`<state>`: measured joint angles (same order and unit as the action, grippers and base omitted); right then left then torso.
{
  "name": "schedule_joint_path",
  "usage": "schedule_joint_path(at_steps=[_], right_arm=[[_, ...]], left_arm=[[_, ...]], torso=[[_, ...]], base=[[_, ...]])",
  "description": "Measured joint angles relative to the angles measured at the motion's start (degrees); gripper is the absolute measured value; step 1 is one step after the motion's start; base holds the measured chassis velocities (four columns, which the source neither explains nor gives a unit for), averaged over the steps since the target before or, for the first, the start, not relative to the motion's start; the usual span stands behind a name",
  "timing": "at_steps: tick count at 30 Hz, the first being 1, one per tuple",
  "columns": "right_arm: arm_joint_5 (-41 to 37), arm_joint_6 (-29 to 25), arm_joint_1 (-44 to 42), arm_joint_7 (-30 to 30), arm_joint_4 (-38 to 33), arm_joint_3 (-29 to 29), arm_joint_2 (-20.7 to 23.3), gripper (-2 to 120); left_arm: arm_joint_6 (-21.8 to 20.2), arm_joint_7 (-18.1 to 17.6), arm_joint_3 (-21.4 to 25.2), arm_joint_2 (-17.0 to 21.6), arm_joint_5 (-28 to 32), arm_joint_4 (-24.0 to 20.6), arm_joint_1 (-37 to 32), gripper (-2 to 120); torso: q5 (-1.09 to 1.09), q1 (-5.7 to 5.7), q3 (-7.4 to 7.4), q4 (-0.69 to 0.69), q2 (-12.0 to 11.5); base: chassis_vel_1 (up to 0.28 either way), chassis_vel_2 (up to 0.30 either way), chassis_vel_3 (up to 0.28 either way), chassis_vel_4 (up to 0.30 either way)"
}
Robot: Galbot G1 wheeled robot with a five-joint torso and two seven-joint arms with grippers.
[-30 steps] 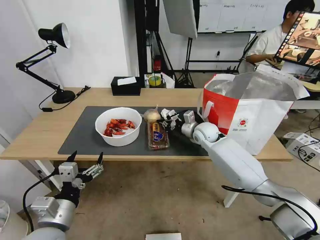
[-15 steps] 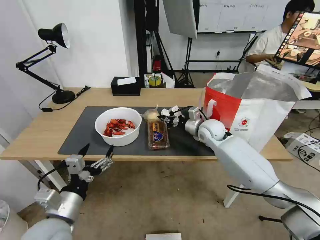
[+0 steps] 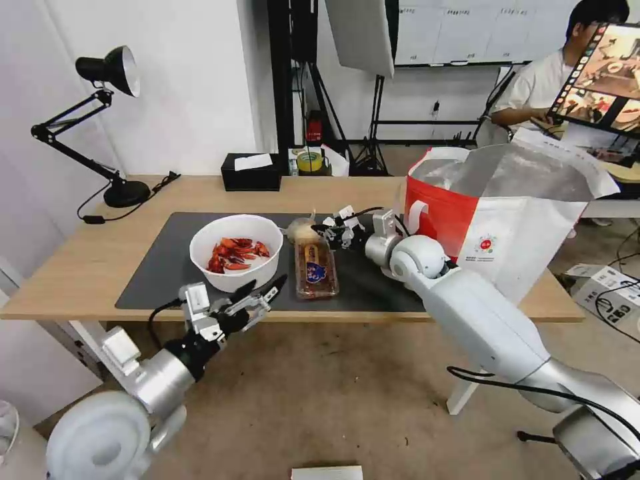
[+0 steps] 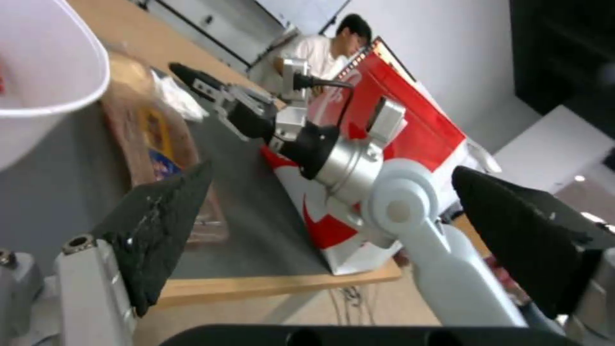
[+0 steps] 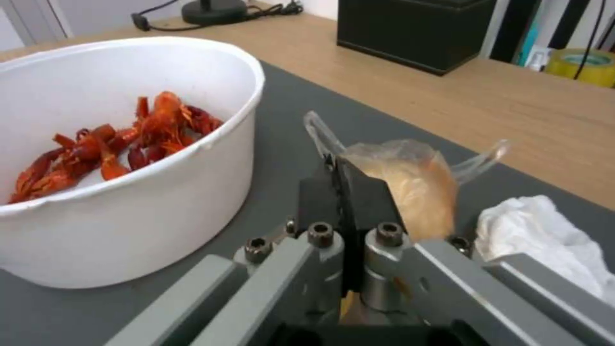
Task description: Pick up the trash from the table and place it into the takeout bag.
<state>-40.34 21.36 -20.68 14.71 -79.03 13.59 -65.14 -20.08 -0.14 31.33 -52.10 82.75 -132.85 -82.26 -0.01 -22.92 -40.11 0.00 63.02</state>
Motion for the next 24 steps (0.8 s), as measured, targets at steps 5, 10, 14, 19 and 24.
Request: schedule_joint_path(at_steps=[5,10,14,19,24], right_arm=[[0.14,-0.18,0.01,0.00,0.69,0.14,-0.71,0],[0.32,-0.27,-0.48,-0.01,1.25,-0.08,-0.97,0],[0.39,-0.30,-1.02,-0.18,1.12,-0.55,-0.90,0],[0.42,-0.31,-1.56,-0.44,0.52,-1.02,-0.66,0],[0.36,-0.31,-1.76,-0.97,-0.64,-1.26,-0.43,0]], left_arm=[[-0.83,0.33,-2.59,1.43,-0.03,3.18,2.63,100],[-0.86,0.17,-6.35,1.95,-3.11,7.13,5.47,100],[0.04,0.13,-9.52,1.77,-5.60,10.53,8.61,100],[0.57,-0.66,-13.16,1.36,-6.28,13.03,12.74,100],[0.76,-2.32,-16.64,1.33,-6.29,15.42,16.76,100]], torso=[[0.00,0.00,0.00,0.01,0.00],[0.01,0.00,0.00,0.01,0.00],[0.01,0.00,0.00,0.00,0.00],[0.01,0.00,0.00,0.00,0.00],[0.01,0.00,0.00,0.00,0.00]], base=[[0.000,0.000,0.000,0.000],[0.000,0.000,0.000,0.000],[0.000,0.000,0.000,0.000],[0.000,0.000,0.000,0.000],[0.000,0.000,0.000,0.000]])
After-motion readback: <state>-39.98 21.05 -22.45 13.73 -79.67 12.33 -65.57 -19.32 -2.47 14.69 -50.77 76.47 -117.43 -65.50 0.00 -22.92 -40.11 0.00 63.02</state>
